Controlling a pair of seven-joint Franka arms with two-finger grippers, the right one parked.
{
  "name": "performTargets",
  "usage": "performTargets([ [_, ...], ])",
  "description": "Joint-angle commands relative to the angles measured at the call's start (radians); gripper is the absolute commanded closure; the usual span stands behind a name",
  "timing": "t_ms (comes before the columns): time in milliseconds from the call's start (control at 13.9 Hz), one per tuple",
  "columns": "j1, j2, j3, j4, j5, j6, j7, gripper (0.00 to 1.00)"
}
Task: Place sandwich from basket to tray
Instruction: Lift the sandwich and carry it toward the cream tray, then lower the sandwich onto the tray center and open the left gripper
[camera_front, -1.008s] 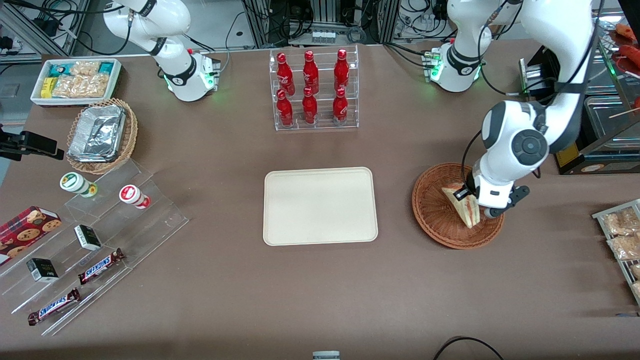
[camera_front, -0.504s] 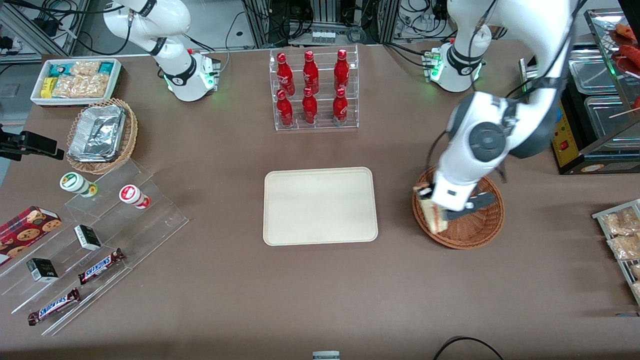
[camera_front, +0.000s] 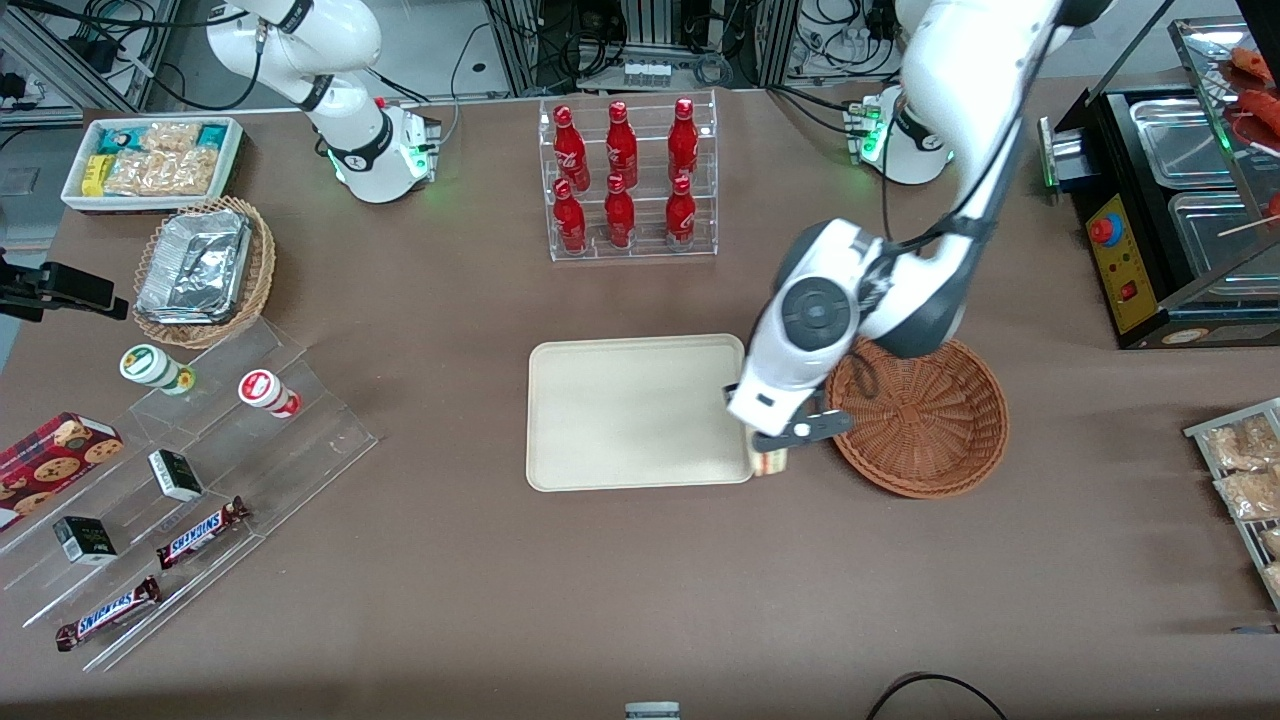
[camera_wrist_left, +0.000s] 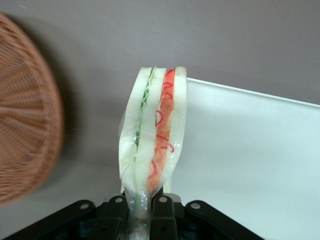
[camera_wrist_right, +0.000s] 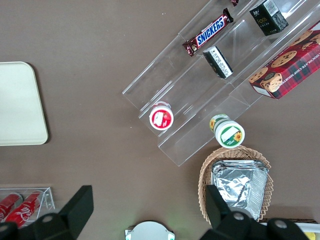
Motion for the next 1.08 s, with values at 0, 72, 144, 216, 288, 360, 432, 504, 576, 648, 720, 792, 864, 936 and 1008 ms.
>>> performTargets([
  [0, -0.077, 0.105, 0.012, 0.15, -0.008, -0.015, -0.076, 1.0],
  [72, -0.097, 0.13, 0.012, 0.178, -0.01, -0.015, -0.114, 1.0],
  [144, -0.12, 0.151, 0.012, 0.201, -0.008, -0.013, -0.153, 1.0],
  [216, -0.146, 0.177, 0.012, 0.232, -0.006, -0.013, -0.176, 1.0],
  [288, -0.165, 0.197, 0.014, 0.253, -0.006, -0.013, -0.19, 1.0],
  [360, -0.168, 0.217, 0.012, 0.272, -0.008, -0.013, -0.197, 1.0],
  [432, -0.184, 0.238, 0.012, 0.295, -0.01, -0.013, -0.208, 1.0],
  [504, -0.2, 0.254, 0.012, 0.31, -0.01, -0.013, -0.216, 1.0],
  [576, -0.209, 0.263, 0.012, 0.316, -0.01, -0.012, -0.23, 1.0],
  [648, -0.217, 0.266, 0.011, 0.323, -0.01, -0.009, -0.248, 1.0],
  [720, -0.223, 0.272, 0.011, 0.327, -0.01, -0.006, -0.253, 1.0],
  [792, -0.224, 0.285, 0.009, 0.344, -0.011, -0.001, -0.263, 1.0],
  [864, -0.225, 0.301, 0.002, 0.365, -0.019, -0.003, -0.277, 1.0],
  [936, -0.225, 0.317, -0.003, 0.384, -0.034, -0.004, -0.283, 1.0],
  [1008, -0.225, 0.323, -0.003, 0.387, -0.04, -0.004, -0.285, 1.0],
])
